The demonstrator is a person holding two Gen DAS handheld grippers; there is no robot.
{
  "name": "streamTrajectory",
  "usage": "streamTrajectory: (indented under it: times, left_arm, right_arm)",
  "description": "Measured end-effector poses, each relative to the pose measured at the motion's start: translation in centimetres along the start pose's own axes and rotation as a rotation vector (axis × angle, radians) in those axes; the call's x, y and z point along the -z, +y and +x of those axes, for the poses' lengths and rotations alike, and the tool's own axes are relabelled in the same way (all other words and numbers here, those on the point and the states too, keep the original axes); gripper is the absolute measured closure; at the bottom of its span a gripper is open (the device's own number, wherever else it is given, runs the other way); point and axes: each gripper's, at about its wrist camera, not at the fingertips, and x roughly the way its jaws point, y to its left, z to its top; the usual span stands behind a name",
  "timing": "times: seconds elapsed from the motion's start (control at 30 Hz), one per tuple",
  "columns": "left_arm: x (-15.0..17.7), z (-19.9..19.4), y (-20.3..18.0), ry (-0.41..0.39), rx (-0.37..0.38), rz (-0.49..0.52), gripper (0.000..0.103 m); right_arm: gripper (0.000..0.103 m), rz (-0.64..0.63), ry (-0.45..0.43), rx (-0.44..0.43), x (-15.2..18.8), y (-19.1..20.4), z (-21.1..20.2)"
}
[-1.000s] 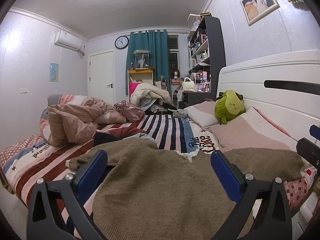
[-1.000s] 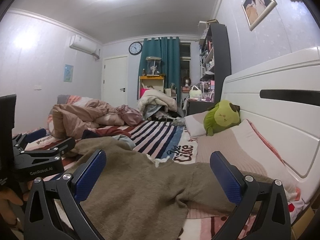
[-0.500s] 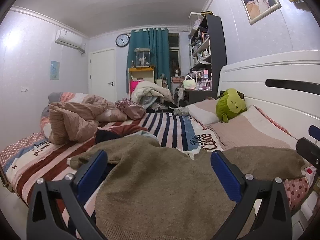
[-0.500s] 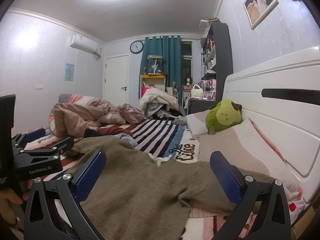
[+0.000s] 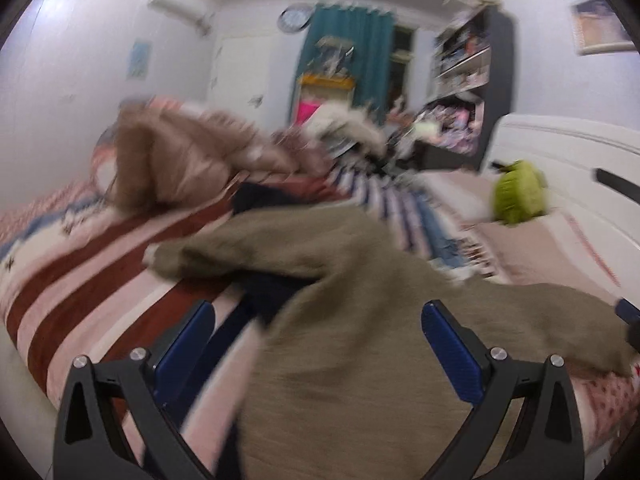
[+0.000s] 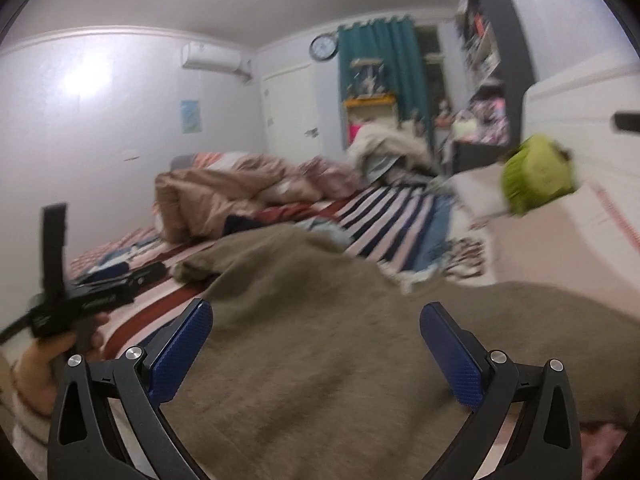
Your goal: Fold small clothes
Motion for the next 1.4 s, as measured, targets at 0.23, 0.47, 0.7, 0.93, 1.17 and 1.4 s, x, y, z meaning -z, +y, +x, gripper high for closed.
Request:
streamTrajectory:
  times: [0.23, 0.47, 0.7, 0.93, 1.17, 1.4]
  left_arm:
    - [-1.0, 10.6, 8.0, 0.178, 0.218, -0.230, 0.001]
    - [-1.3, 18.3, 10.3, 0.218, 0.308, -0.346, 0.013]
    - [-2.0, 21.7, 11.9, 0.200, 0.283, -0.430, 0.044]
    - [-4.4, 19.1, 12.2, 0.005, 0.212, -0.362, 0.093]
    - [-8.6, 12.4, 5.2, -0.204, 0.202, -0.027, 0.096]
    - [-2.0, 12.9, -10.7, 0.165, 0.519, 0.502, 0.096]
  right_arm:
    - [0.000, 0.015, 0.097, -0.051, -0.1, -0.3, 8.6]
    - [0.000, 0.027, 0.157, 0.002, -0.1, -2.0, 15.6]
    - [0.000, 0.070, 0.202, 0.067, 0.8, -3.8, 18.9]
    - [0.000, 0.099, 0.190, 0.053, 0.7, -4.3, 18.2]
    - [0.000, 0.128, 0.132, 0.030, -0.1, -5.0, 15.2]
    - [0.000, 0.183, 0.066, 0.038, 0.1, -7.0, 9.9]
